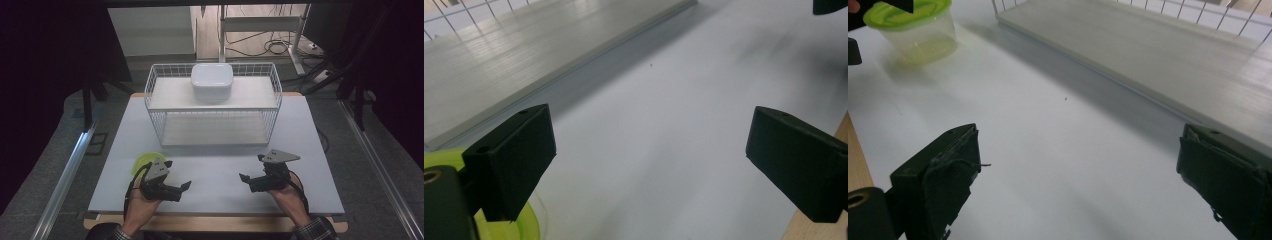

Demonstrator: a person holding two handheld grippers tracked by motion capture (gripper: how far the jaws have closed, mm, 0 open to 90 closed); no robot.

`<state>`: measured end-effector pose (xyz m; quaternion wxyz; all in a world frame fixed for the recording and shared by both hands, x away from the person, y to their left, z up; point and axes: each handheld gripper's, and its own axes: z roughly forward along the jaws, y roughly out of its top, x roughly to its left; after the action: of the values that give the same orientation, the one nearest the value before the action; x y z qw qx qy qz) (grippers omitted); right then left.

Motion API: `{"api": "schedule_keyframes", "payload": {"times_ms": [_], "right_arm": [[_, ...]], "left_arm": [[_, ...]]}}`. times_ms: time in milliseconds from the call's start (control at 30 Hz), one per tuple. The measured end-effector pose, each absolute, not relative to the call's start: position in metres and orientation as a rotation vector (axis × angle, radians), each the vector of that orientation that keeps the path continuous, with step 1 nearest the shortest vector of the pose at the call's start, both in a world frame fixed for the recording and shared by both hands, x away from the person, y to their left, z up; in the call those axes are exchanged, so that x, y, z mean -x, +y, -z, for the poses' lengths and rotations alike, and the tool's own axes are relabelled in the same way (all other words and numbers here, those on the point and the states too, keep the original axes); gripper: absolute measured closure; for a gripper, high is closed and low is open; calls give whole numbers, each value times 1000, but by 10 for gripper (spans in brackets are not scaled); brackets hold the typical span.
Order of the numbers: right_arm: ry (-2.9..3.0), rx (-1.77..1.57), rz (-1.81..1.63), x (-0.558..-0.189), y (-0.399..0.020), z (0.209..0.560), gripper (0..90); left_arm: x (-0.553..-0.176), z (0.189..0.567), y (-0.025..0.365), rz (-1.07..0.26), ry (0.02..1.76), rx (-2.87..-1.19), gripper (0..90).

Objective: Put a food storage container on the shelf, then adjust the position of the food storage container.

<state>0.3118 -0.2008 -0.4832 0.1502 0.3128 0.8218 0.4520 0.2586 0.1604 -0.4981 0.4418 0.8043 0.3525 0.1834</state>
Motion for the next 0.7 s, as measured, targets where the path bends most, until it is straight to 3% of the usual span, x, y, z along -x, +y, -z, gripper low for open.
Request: {"api": "schedule_keyframes", "payload": {"times_ms": [300,433,500,533,700], "right_arm": [[2372,-906,-1282,-313,-200,487,42],[2378,-911,-1269,-315,-201,489,44],[2380,-917,-1266,-316,-202,491,46],[2380,-917,-1266,-316,-202,491,46],[2386,-925,-1262,-317,-202,493,46]], "left_arm": [[-263,495,167,-420,905,-2026,57],[-263,490,179,-470,944,-2006,137],[-264,488,188,-483,959,-1991,279],[-265,487,192,-486,972,-1978,279],[-268,484,217,-492,1019,-1937,584]]}}
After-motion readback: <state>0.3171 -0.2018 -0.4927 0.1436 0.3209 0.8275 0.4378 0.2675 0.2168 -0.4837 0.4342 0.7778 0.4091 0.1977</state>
